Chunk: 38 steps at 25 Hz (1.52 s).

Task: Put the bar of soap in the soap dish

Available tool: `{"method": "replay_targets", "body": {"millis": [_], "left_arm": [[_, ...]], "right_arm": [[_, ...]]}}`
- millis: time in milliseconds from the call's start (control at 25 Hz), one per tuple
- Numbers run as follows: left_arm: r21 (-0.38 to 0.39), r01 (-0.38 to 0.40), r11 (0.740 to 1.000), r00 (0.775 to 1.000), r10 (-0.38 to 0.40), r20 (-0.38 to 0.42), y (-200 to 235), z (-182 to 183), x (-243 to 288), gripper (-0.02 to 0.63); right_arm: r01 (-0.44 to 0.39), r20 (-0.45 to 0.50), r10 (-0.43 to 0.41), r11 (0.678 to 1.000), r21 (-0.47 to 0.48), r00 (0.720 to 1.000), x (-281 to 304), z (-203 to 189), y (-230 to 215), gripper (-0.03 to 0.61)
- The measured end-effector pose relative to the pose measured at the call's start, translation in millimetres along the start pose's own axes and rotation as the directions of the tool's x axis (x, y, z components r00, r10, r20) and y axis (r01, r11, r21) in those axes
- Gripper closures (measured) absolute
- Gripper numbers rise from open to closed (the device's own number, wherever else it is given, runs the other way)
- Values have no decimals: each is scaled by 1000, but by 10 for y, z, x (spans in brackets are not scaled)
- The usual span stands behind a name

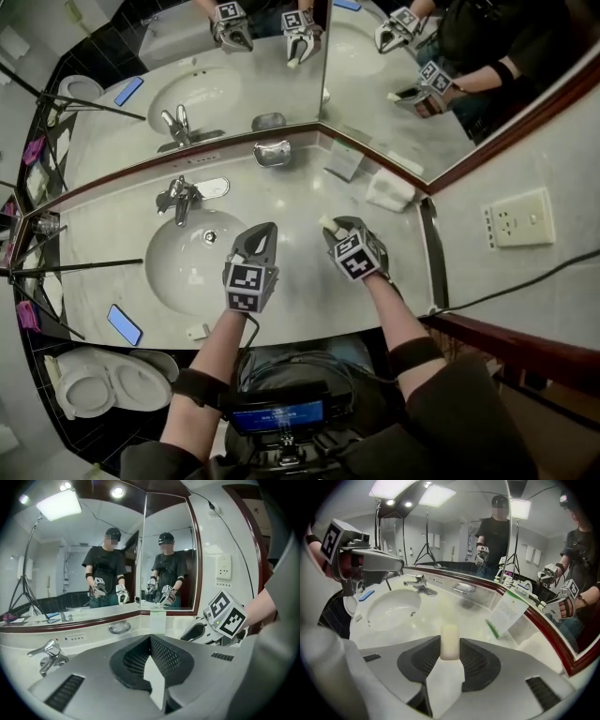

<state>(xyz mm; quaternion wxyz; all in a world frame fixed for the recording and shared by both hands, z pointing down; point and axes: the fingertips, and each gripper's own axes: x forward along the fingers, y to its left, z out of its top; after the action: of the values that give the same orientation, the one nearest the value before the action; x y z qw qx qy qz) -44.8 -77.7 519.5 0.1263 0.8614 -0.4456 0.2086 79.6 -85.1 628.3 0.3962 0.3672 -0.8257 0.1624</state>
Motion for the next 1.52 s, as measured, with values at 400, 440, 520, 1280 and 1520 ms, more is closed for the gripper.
{"method": "replay_targets", "body": {"millis": [400,440,520,1280,1520], "left_arm": [[13,26,1000,998,-26,-50,-125,-178,247,612],[10,26,1000,998,-26,-52,-122,-189,260,612],[5,27,1000,998,-27,-54,-114,-205,275,612],[-41,14,999,1000,-14,-8,24,-50,203,612],[-41,-3,999,999,5,39,146,148,8,612]], "right_arm": [[17,-143,-25,998,-58,989,560,-412,-150,417],[15,-158,-25,998,-64,987,604,-445,-159,417],[10,-191,-24,997,-77,981,686,-524,-165,416],[37,-201,-50,997,-65,978,631,-408,-215,396],[57,-21,-58,998,-11,998,143,266,-209,444]]}}
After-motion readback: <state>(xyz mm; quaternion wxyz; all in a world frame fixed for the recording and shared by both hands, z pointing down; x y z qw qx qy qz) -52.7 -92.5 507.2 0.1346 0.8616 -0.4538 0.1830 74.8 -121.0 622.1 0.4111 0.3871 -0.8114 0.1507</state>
